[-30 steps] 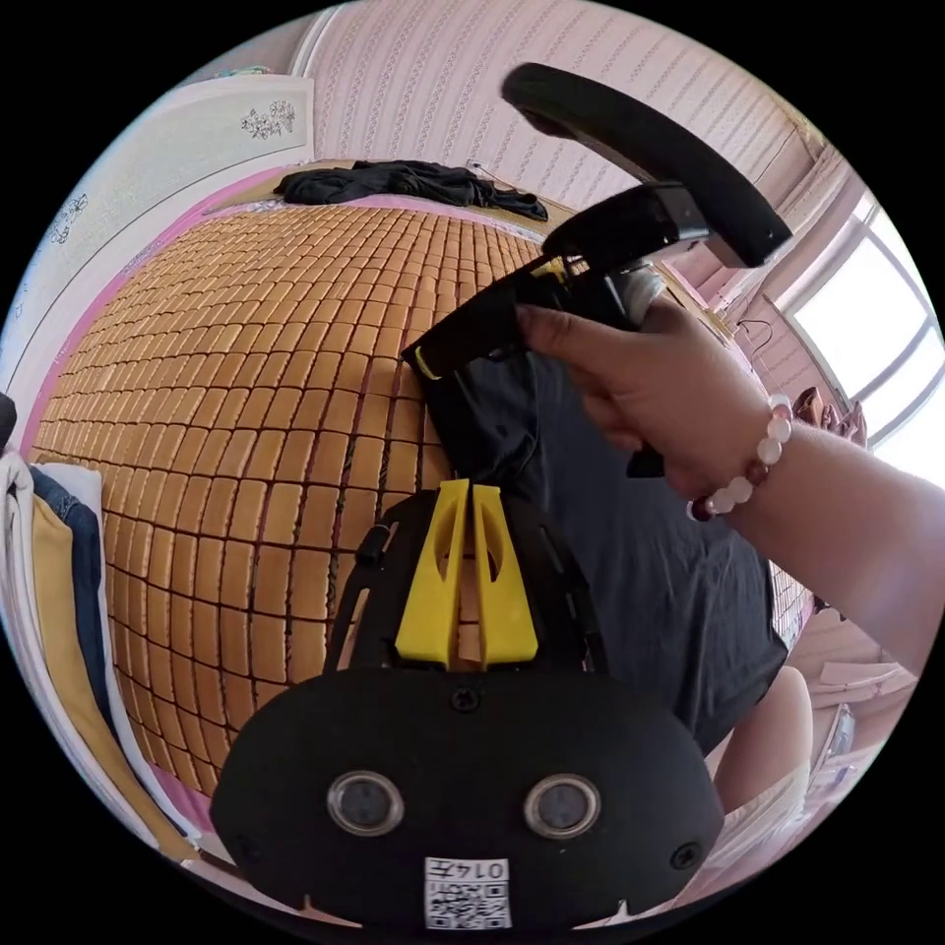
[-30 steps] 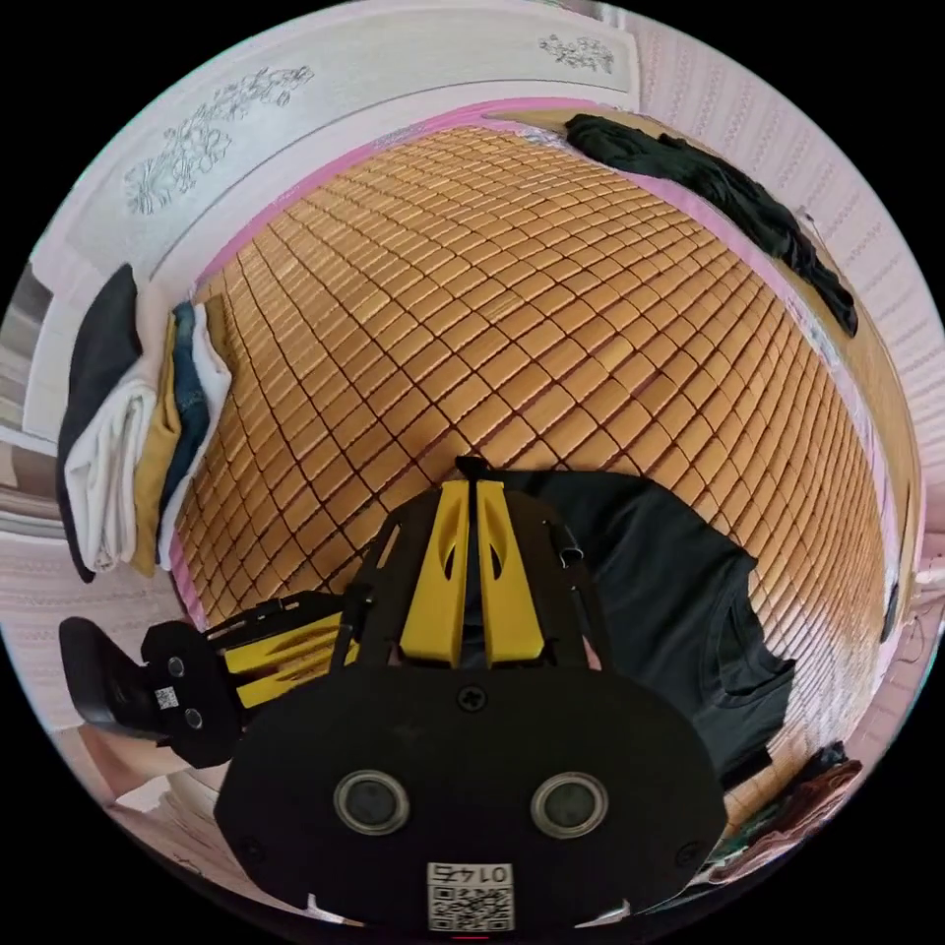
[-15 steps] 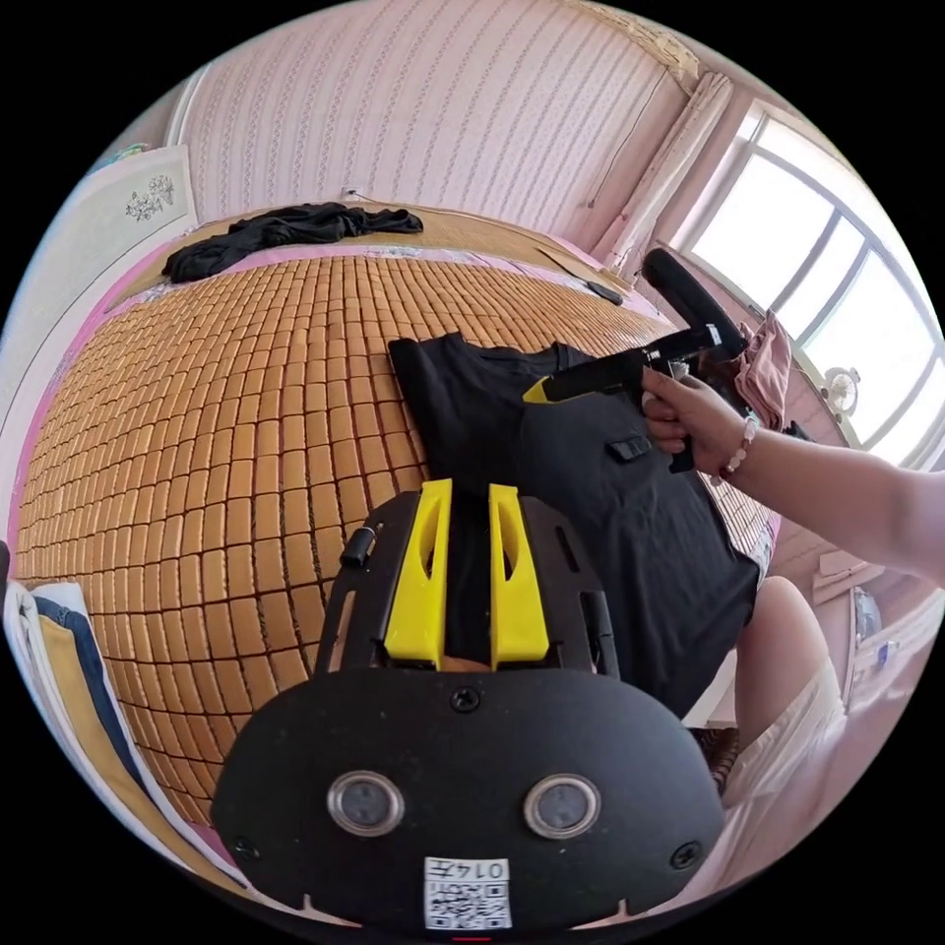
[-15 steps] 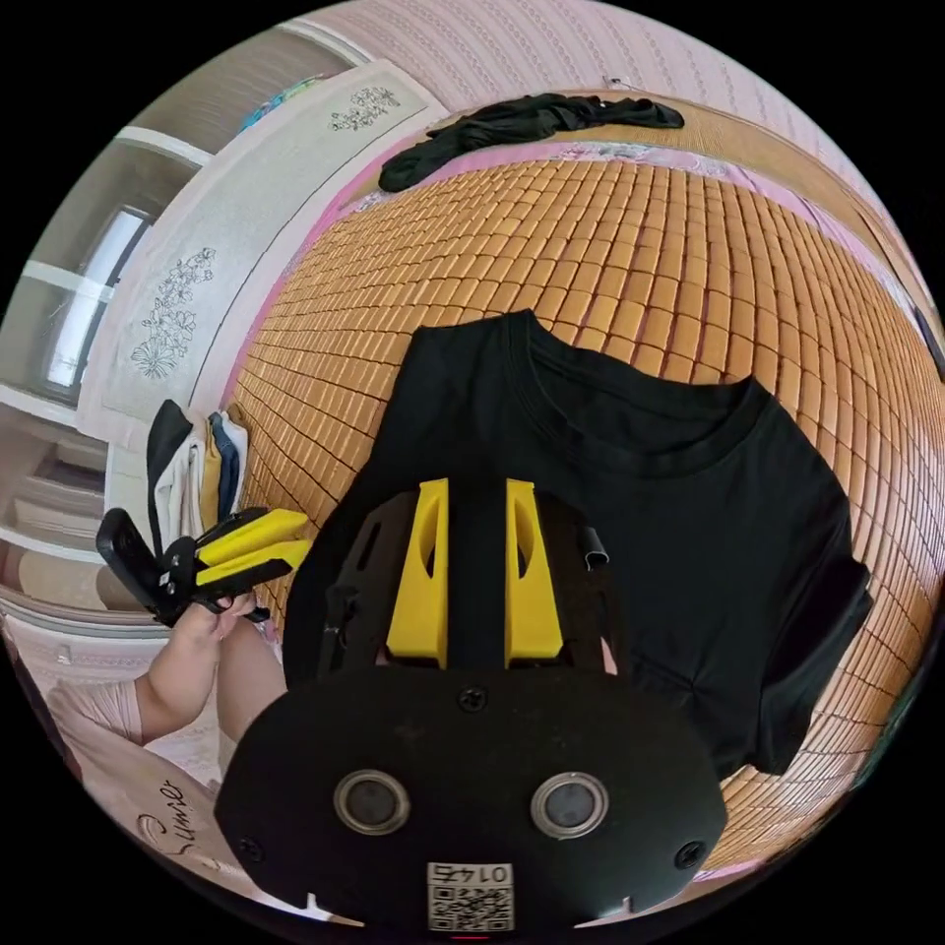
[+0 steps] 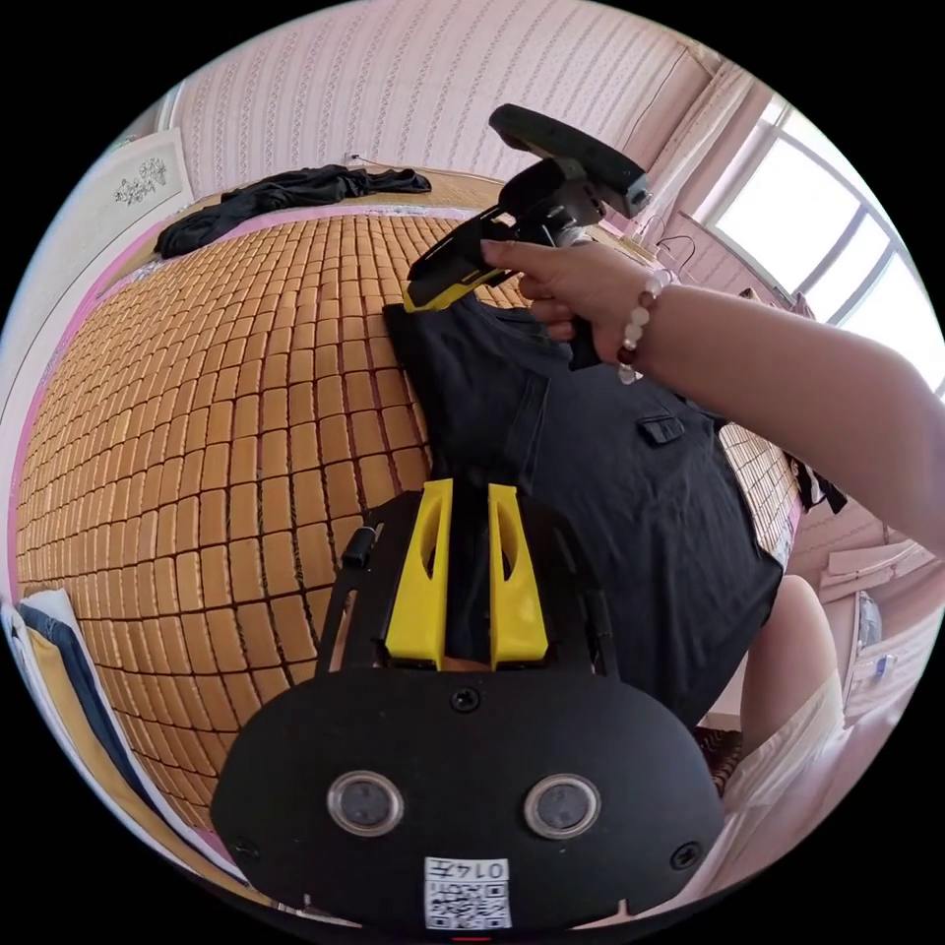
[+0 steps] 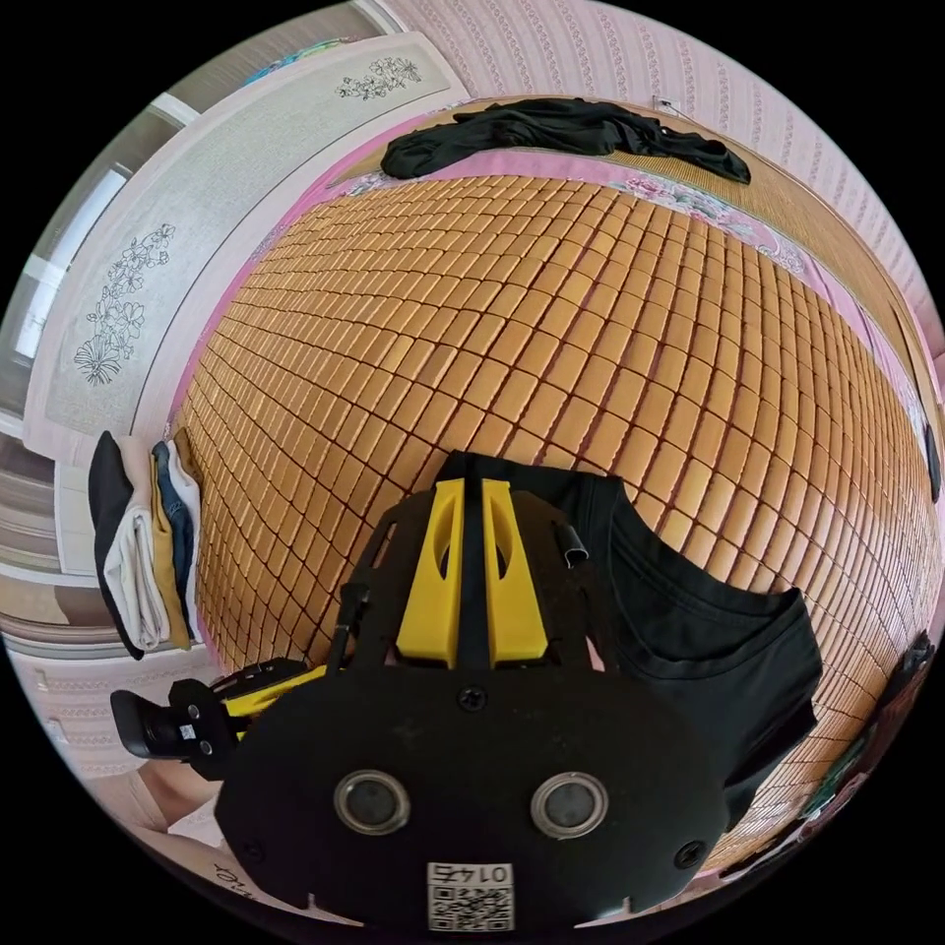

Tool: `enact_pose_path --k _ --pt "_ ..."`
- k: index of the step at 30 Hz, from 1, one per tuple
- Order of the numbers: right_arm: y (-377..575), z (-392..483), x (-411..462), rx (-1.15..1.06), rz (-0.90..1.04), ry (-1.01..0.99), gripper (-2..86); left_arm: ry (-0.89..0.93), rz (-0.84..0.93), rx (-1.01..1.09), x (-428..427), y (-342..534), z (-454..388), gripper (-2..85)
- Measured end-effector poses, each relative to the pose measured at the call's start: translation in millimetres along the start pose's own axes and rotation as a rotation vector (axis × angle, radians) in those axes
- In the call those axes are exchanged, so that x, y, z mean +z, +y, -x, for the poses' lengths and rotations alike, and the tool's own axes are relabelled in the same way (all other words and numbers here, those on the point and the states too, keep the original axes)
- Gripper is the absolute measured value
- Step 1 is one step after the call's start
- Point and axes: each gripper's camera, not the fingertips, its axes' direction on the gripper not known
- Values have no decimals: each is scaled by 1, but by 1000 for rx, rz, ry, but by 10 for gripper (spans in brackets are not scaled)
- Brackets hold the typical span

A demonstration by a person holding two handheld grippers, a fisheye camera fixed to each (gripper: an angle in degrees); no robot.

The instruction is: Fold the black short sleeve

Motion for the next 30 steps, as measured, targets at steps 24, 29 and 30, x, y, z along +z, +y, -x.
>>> enact_pose_path --k 24,29,30 --pt "431 -213 -158 369 -343 5 1 28 115 418 11 -146 -191 84" --pt "482 -246 -165 438 -367 46 16 47 169 540 49 -191 -262 81" --pt "489 -254 -165 452 -368 48 24 52 170 562 58 -203 -277 80"
